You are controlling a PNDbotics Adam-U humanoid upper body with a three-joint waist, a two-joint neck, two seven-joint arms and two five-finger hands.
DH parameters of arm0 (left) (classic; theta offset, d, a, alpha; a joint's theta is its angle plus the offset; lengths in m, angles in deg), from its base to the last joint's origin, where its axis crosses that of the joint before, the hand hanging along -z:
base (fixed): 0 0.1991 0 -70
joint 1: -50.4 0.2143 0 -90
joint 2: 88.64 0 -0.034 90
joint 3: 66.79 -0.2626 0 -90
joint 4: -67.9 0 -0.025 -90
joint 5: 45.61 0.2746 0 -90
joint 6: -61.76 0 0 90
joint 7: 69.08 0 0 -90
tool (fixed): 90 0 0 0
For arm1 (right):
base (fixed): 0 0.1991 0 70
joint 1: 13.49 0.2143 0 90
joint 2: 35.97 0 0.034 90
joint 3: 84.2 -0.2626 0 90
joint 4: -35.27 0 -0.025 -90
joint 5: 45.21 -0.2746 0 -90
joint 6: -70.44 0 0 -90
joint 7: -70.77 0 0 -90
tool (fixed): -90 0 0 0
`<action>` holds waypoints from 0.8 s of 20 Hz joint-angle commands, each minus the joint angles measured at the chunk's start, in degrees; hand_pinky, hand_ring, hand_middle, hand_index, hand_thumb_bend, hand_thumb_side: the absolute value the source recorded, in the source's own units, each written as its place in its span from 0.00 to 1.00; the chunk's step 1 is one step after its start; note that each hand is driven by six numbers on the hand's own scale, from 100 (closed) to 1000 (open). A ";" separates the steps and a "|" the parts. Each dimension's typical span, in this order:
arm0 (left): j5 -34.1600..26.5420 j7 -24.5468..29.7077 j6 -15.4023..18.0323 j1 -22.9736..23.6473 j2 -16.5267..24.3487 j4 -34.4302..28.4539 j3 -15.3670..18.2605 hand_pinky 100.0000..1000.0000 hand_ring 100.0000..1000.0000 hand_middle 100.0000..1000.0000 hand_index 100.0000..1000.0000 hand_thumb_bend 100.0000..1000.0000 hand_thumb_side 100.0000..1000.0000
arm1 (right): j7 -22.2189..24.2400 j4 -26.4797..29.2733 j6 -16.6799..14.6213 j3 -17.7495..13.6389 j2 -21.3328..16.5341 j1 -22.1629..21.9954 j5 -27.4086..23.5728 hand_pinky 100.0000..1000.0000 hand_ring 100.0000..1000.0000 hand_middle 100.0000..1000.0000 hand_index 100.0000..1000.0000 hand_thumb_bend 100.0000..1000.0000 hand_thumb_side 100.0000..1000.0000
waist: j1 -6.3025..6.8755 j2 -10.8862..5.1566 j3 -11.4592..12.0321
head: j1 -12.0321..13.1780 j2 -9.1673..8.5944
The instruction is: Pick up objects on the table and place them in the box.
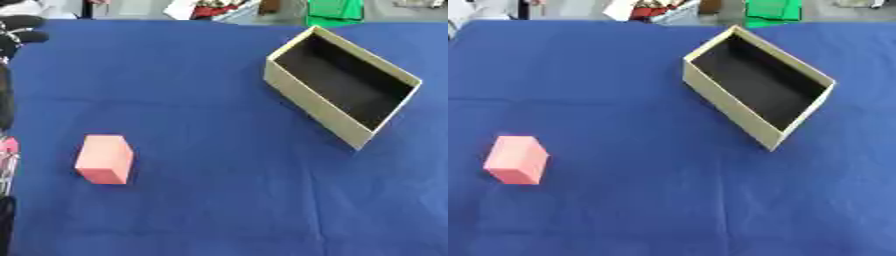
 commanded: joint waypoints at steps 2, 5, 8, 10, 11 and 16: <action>-0.02 0.07 0.21 -0.50 1.19 -0.94 0.56 0.63 0.63 0.71 0.82 0.00 0.81 | -0.03 0.96 -0.04 -0.50 -1.86 0.58 0.29 0.77 0.76 0.76 0.79 0.00 0.94 | -0.13 -1.36 0.03 | -0.08 0.20; 0.00 0.07 0.18 -0.49 1.18 -0.94 0.59 0.63 0.63 0.71 0.82 0.00 0.81 | -0.07 0.96 -0.08 -0.51 -1.88 0.58 0.26 0.77 0.76 0.76 0.79 0.00 0.94 | -0.15 -1.34 0.02 | -0.09 0.37; 0.02 0.08 0.16 -0.49 1.17 -0.94 0.62 0.63 0.63 0.71 0.82 0.00 0.81 | -0.08 0.96 -0.10 -0.51 -1.88 0.55 0.23 0.77 0.76 0.76 0.79 0.00 0.94 | -0.17 -1.32 0.04 | -0.28 0.49; 0.03 0.08 0.17 -0.51 1.21 -0.94 0.63 0.63 0.63 0.71 0.82 0.00 0.81 | -0.08 0.96 -0.10 -0.51 -1.88 0.56 0.21 0.77 0.76 0.76 0.79 0.00 0.94 | -0.19 -1.31 0.04 | -0.41 0.60; 0.06 0.09 0.18 -0.50 1.27 -0.94 0.62 0.63 0.63 0.71 0.82 0.00 0.81 | -0.08 0.96 -0.11 -0.50 -1.89 0.56 0.21 0.77 0.76 0.76 0.79 0.00 0.94 | -0.20 -1.31 0.05 | -0.54 0.76; 0.29 -0.12 0.35 -0.37 2.09 -0.94 0.71 0.63 0.63 0.71 0.82 0.00 0.80 | -0.14 0.96 -0.09 -0.60 -1.95 0.39 0.25 0.77 0.76 0.76 0.79 0.00 0.94 | -0.25 -1.43 0.17 | -2.82 1.75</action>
